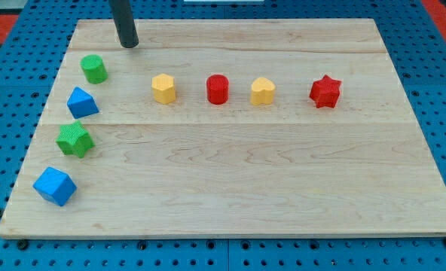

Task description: Slightly move the hexagon down

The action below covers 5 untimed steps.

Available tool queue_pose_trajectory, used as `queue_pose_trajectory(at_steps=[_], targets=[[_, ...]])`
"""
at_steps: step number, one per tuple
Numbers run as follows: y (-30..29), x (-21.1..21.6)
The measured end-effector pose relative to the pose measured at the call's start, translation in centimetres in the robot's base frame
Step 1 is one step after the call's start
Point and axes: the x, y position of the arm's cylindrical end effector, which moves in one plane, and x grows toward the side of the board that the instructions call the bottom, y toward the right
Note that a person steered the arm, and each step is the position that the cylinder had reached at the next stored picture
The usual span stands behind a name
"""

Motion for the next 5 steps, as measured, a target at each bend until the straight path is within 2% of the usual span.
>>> queue_pose_trajectory(at_steps=[5], targets=[[0.89,0.03]])
